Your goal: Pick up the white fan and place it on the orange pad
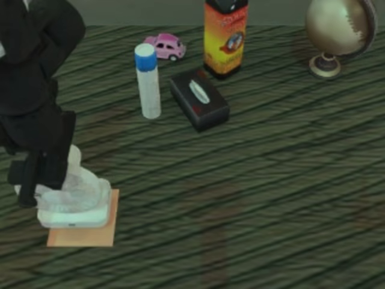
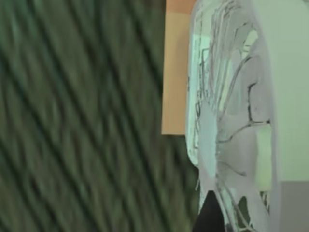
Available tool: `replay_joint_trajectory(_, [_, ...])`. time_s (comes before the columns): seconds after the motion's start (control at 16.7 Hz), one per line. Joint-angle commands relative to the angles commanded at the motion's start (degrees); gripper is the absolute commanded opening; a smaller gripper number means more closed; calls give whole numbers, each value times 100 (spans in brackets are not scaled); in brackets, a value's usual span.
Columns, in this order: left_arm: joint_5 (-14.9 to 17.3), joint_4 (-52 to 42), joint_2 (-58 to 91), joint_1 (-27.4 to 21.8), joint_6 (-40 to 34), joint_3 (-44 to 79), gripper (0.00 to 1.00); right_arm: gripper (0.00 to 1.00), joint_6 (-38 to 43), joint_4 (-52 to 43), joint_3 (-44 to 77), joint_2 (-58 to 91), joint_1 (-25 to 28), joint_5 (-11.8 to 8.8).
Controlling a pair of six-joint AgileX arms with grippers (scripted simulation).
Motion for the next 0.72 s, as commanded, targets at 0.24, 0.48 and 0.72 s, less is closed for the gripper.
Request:
replay_joint_trajectory(0.24, [1, 320, 26, 25, 18, -291, 0, 100, 0, 0, 0, 0, 0, 0])
replay_joint_trajectory(0.48, [1, 320, 26, 25, 18, -291, 15, 100, 0, 0, 0, 0, 0, 0])
replay_joint_trajectory(0.72, [1, 320, 26, 25, 18, -291, 45, 100, 0, 0, 0, 0, 0, 0])
